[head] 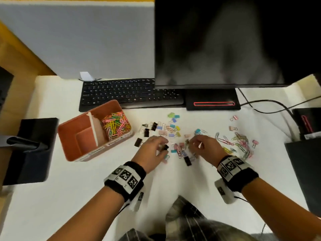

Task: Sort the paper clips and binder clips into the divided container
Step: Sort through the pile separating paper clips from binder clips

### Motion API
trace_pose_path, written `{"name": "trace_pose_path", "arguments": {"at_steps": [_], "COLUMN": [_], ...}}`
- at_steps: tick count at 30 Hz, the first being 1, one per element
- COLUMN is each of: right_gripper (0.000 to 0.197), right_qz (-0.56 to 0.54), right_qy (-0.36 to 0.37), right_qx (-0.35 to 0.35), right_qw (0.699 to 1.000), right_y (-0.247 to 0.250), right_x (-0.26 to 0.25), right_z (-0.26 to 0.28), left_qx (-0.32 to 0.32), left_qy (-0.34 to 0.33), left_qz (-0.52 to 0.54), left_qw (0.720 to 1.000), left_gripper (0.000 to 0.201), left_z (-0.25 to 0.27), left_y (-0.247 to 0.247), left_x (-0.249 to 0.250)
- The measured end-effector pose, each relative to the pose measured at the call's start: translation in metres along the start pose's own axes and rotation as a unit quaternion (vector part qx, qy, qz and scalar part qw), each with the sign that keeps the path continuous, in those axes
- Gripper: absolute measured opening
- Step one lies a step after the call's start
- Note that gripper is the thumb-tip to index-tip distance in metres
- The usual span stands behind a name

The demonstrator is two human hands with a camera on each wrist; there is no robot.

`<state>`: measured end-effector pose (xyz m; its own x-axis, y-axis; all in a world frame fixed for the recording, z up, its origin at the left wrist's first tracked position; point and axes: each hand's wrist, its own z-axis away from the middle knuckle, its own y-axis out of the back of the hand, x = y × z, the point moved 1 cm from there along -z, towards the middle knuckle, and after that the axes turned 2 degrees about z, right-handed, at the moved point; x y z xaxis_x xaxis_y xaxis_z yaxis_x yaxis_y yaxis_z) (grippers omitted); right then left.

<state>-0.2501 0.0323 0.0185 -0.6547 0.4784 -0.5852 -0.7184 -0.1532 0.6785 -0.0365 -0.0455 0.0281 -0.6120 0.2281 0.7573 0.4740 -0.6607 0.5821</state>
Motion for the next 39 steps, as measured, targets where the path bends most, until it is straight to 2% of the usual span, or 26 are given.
{"name": "trace_pose_path", "arguments": {"at_steps": [3, 7, 9, 12, 15, 17, 21, 23, 26, 29, 32, 35, 37, 39], "right_gripper": [0.033, 0.054, 0.052, 0.040, 0.027, 0.024, 0.034, 0.045, 0.048, 0.029, 0.031, 0.035, 0.029, 0.029], "right_qz": [0.017, 0.113, 0.158, 0.150, 0.161, 0.167, 0.124, 0.101, 0.096, 0.094, 0.079, 0.072, 0.058, 0.076], "right_qy": [-0.019, 0.020, 0.029, 0.032, 0.046, 0.055, 0.095, 0.106, 0.108, 0.103, 0.112, 0.132, 0.099, 0.056], "right_qx": [-0.040, -0.040, -0.022, -0.012, -0.021, -0.021, 0.054, 0.059, 0.004, -0.042, -0.060, 0.024, 0.100, 0.130], "right_qw": [0.999, 0.993, 0.987, 0.988, 0.986, 0.984, 0.986, 0.988, 0.990, 0.989, 0.989, 0.988, 0.988, 0.987], "right_y": [-0.012, -0.036, -0.042, -0.041, -0.037, -0.033, -0.024, -0.019, -0.017, -0.021, -0.017, -0.001, 0.015, 0.029], "right_x": [0.025, 0.028, 0.025, 0.025, 0.032, 0.038, 0.036, 0.024, 0.012, 0.014, 0.018, 0.033, 0.051, 0.067], "right_z": [0.014, 0.015, 0.012, 0.006, 0.007, 0.011, 0.009, 0.000, -0.017, -0.028, -0.022, -0.011, -0.010, -0.016], "left_qx": [-0.032, -0.024, -0.005, 0.035, 0.065, 0.101, 0.145, 0.152, 0.129, 0.055, -0.012, -0.020, -0.016, -0.034], "left_qy": [-0.046, -0.042, -0.037, -0.022, 0.019, 0.039, 0.061, 0.056, 0.016, -0.043, -0.058, -0.054, -0.048, -0.036], "left_qz": [-0.079, -0.166, -0.170, -0.121, -0.048, -0.028, -0.011, -0.027, -0.114, -0.207, -0.254, -0.268, -0.279, -0.287], "left_qw": [0.995, 0.985, 0.985, 0.992, 0.997, 0.994, 0.987, 0.986, 0.985, 0.976, 0.965, 0.962, 0.959, 0.957], "left_gripper": [0.041, 0.047, 0.035, 0.016, 0.013, 0.018, 0.024, 0.025, 0.031, 0.035, 0.039, 0.027, 0.016, 0.012], "left_z": [-0.016, -0.033, -0.039, -0.041, -0.036, -0.032, -0.022, -0.018, -0.015, -0.016, -0.022, -0.031, -0.036, -0.040], "left_y": [-0.039, -0.063, -0.066, -0.063, -0.052, -0.043, -0.032, -0.031, -0.038, -0.053, -0.066, -0.069, -0.069, -0.070], "left_x": [0.002, 0.001, -0.002, -0.008, -0.013, -0.018, -0.022, -0.023, -0.023, -0.012, -0.005, -0.003, -0.003, -0.003]}}
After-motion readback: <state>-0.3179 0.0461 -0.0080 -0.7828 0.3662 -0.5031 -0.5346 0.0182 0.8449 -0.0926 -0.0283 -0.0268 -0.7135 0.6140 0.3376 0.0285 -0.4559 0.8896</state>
